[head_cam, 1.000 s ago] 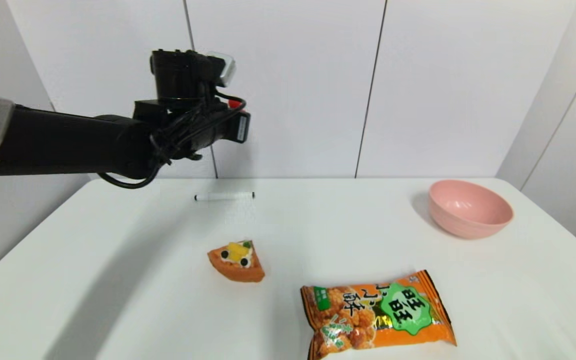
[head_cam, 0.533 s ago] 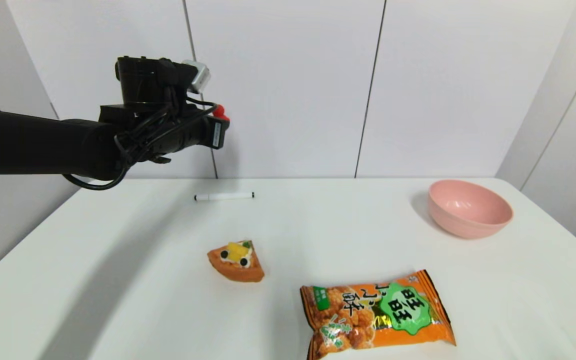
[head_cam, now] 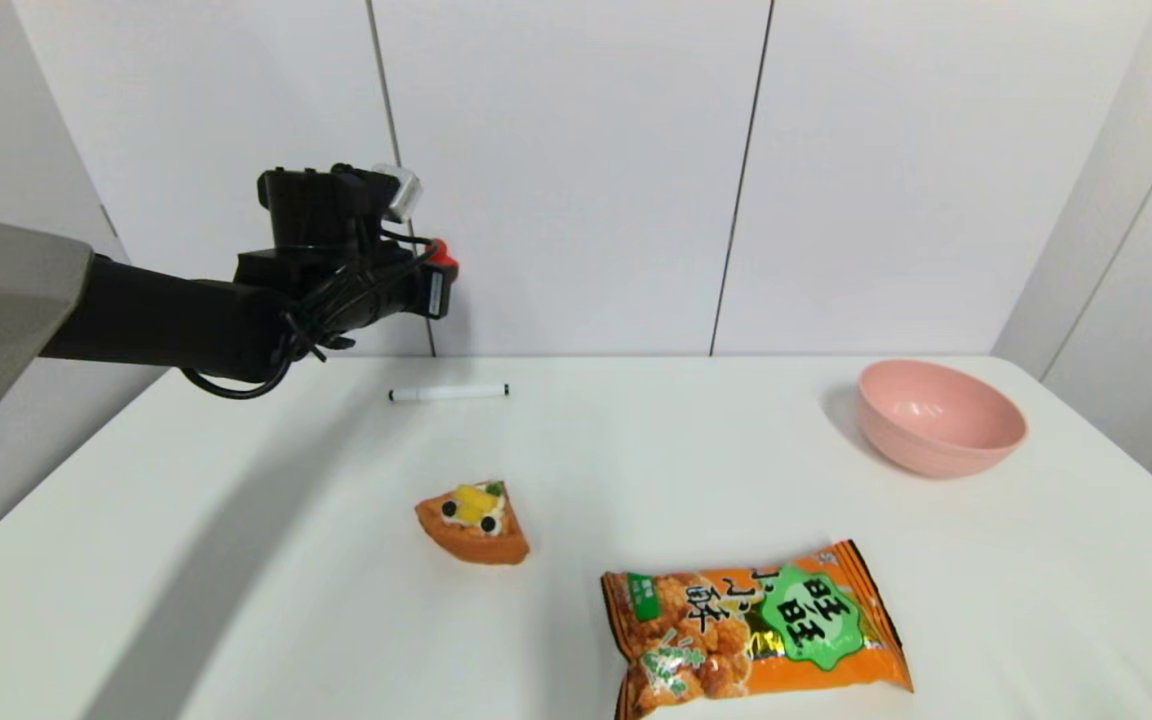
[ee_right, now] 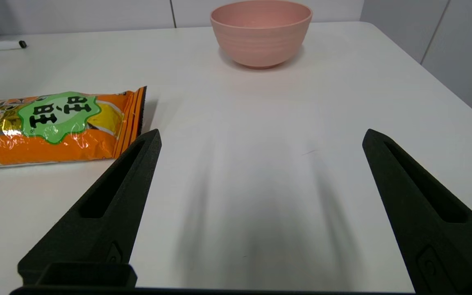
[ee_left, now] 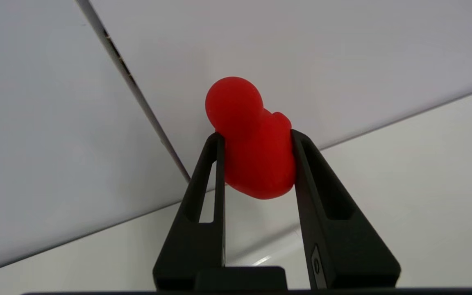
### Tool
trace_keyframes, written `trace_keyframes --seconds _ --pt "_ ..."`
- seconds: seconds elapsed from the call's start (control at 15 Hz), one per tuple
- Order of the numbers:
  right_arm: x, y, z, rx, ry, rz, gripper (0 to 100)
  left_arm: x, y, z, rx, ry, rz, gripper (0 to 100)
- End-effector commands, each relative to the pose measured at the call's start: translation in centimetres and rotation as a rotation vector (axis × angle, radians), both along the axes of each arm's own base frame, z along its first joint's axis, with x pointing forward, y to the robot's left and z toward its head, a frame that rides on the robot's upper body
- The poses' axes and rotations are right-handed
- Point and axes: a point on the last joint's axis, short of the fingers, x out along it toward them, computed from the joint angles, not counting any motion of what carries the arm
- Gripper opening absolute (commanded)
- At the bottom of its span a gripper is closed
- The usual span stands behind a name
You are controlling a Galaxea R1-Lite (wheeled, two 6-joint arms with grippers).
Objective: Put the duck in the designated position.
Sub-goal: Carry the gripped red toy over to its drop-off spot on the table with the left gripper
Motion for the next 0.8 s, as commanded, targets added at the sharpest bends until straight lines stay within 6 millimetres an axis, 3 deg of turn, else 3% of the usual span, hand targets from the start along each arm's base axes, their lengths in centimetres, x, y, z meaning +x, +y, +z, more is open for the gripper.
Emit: trace_keyframes --seconds 0.07,0.33,0.8 --pt "0.0 0.0 0.0 0.000 0.001 0.000 100 2.2 -0.6 -4.5 -0.013 0.048 0.011 0" --pt "0.0 0.0 0.0 0.000 0.000 0.000 100 3.1 -0.8 -7.0 -0.010 0.050 0.031 0" --pt "0.0 0.0 0.0 0.000 0.001 0.000 100 2.4 -0.6 -10.0 0.022 0.141 0.043 0"
